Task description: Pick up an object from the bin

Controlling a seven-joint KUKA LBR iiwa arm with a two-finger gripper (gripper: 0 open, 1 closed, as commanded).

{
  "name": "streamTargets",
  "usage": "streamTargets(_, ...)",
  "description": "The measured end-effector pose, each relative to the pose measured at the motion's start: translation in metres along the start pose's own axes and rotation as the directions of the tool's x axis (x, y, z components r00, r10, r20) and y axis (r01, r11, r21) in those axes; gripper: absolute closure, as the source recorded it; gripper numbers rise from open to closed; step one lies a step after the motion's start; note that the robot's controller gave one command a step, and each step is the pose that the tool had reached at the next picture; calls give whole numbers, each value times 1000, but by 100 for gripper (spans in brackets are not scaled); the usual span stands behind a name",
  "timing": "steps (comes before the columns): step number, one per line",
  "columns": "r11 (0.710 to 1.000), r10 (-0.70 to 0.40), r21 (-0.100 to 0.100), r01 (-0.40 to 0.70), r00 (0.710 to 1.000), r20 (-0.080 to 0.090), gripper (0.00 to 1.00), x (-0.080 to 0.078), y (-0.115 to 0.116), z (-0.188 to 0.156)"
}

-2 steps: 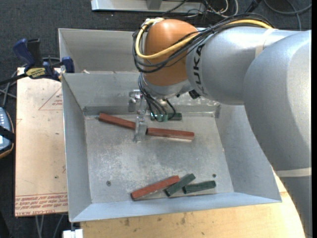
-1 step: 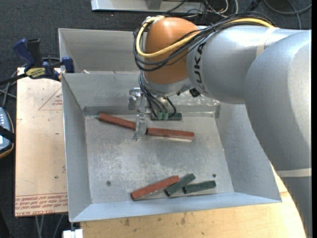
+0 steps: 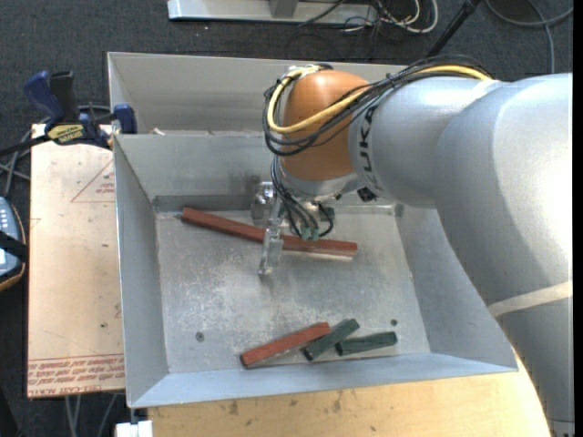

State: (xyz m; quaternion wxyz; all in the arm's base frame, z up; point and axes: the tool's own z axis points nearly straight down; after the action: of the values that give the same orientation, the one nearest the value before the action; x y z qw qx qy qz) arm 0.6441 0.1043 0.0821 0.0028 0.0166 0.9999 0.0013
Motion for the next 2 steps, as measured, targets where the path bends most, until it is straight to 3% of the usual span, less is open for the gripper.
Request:
streamTargets(1, 984, -179, 0, 179, 984, -4, 0, -3, -68, 12)
streamTargets(2, 989, -148, 2, 148, 989, -2, 0, -1, -21, 11)
